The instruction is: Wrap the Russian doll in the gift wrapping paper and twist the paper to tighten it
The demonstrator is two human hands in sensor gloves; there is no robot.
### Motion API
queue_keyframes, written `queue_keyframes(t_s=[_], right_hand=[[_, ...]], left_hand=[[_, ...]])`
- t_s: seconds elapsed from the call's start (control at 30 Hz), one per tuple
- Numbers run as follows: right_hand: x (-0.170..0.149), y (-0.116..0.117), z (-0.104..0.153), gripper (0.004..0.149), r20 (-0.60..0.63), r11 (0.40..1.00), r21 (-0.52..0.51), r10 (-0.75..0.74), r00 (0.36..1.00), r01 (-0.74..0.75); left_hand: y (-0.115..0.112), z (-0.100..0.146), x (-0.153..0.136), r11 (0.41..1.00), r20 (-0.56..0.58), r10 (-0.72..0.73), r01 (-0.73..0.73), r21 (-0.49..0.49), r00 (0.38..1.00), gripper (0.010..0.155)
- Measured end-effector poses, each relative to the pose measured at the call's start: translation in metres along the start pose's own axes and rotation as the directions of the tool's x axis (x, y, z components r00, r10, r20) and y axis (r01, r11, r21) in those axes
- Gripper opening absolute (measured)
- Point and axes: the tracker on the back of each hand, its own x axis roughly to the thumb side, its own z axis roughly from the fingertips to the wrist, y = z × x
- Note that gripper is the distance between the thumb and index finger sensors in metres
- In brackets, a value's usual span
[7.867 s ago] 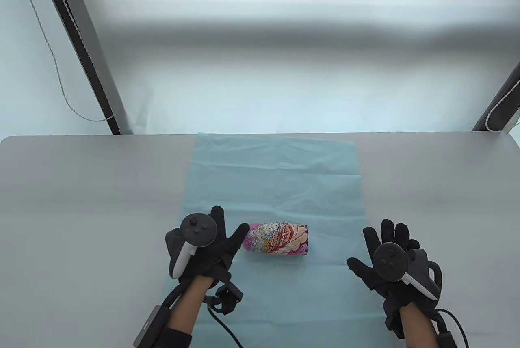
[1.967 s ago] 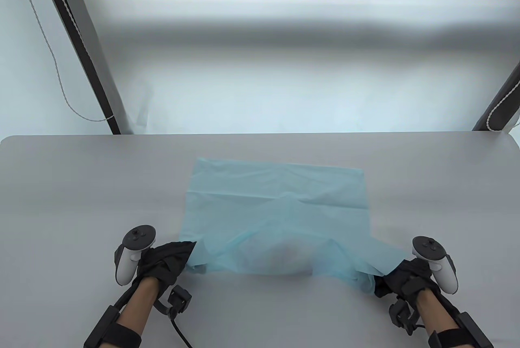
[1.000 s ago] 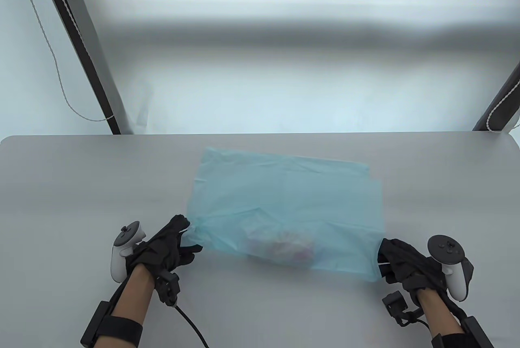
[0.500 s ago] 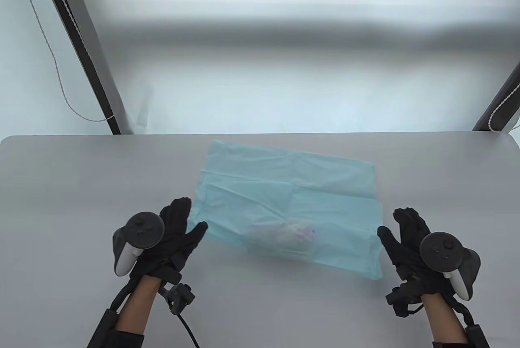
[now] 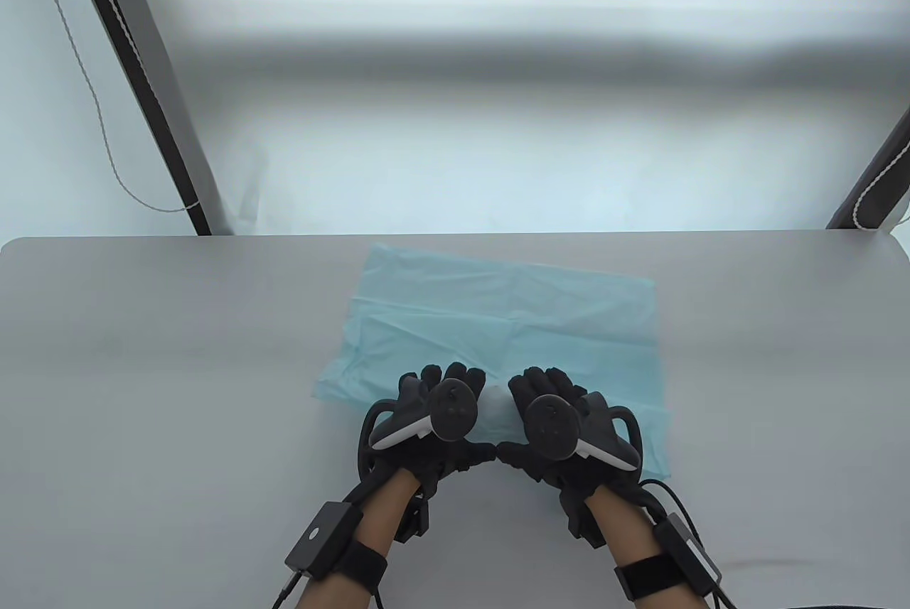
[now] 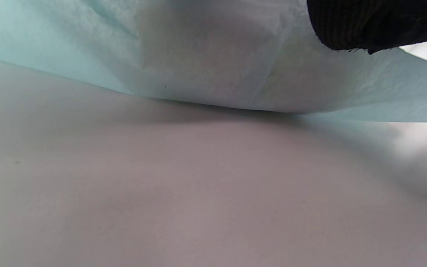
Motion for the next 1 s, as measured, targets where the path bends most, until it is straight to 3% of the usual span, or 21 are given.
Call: queue_keyframes(t_s=[0.1,0.37,0.77,1.0], right_hand=[[-0.002,0.013,-0.007,0.106,-0.005,0.998,0.048,0.036,0.999,-0.036],[0.000,0.022,-0.007,0.104,-0.013,0.981,-0.016,0.195,0.981,-0.196],[0.003,0.030,-0.008,0.112,0.010,0.951,-0.011,0.309,0.951,-0.309],[0.002,0.028,-0.007,0.115,0.041,0.946,0.056,0.317,0.948,-0.319]], left_hand=[[-0.006,-0.003,0.000,0.998,-0.044,-0.058,0.056,-0.038,0.997,0.105],[-0.018,-0.008,0.008,0.987,-0.073,-0.157,0.153,-0.051,0.985,0.104],[-0.027,-0.009,0.007,0.983,-0.075,-0.183,0.181,-0.038,0.980,0.106],[-0.025,-0.008,0.005,0.987,-0.017,-0.142,0.140,-0.082,0.990,0.107]])
